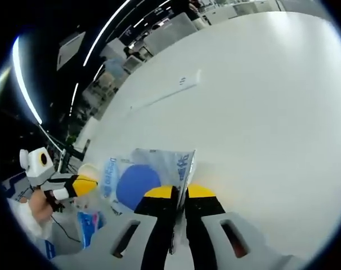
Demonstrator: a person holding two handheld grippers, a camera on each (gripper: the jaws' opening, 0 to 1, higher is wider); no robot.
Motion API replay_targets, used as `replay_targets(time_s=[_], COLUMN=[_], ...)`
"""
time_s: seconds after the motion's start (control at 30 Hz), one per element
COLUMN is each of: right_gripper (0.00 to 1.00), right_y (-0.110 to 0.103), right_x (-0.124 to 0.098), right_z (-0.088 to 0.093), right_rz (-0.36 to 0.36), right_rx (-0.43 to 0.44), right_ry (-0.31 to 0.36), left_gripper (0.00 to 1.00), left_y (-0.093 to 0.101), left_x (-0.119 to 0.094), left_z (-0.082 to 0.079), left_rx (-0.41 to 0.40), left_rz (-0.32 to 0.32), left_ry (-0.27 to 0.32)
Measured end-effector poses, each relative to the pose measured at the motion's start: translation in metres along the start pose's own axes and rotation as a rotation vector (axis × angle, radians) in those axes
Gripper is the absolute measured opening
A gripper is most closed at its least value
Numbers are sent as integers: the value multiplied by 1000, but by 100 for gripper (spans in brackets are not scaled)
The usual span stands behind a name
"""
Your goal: Arrange the tabletop items into an orderly group along one side of the table until the central work area is clear of visible clutter.
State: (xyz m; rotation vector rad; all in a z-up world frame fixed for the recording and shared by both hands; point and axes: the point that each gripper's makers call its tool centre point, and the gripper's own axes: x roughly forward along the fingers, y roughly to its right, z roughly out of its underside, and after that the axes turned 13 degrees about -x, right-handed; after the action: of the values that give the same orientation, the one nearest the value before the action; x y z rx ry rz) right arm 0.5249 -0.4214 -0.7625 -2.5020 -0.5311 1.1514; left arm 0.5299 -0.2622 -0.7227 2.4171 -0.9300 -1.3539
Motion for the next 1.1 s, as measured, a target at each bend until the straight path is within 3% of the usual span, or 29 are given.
replay_targets(time_s=[0.23, 0.37, 0.43, 0.63, 0.77, 0.9, 0.93, 1.1], right_gripper=[9, 35, 42, 56, 61, 71, 72, 71], right_y=[-2, -6, -7, -17, -23, -29, -31, -41], right_x=[-4, -16, -21, -43, -57, -68, -71, -80], right_z=[0, -5, -6, -2, 2, 2, 2, 9], right_rz=[4, 31, 36, 7, -1, -13, -16, -34], right_rx=[-7, -39, -80, -89, -85, -51, -43, -35], right_ry=[-3, 40, 57, 105, 127, 164, 174, 179], left_gripper=[0, 0, 0, 34, 69, 92, 96, 90], left_y=[4, 8, 6, 4, -1, -9, -9, -5], left_x=[-6, -16, -20, -36, -48, -63, -65, -78], left_z=[-4, -8, -9, -7, -8, -10, -9, -2], left_rx=[0, 15, 35, 57, 56, 21, 16, 25], left_rz=[7, 11, -6, -29, -61, -126, -124, -112], left_ry=[20, 44, 58, 95, 139, 187, 187, 178])
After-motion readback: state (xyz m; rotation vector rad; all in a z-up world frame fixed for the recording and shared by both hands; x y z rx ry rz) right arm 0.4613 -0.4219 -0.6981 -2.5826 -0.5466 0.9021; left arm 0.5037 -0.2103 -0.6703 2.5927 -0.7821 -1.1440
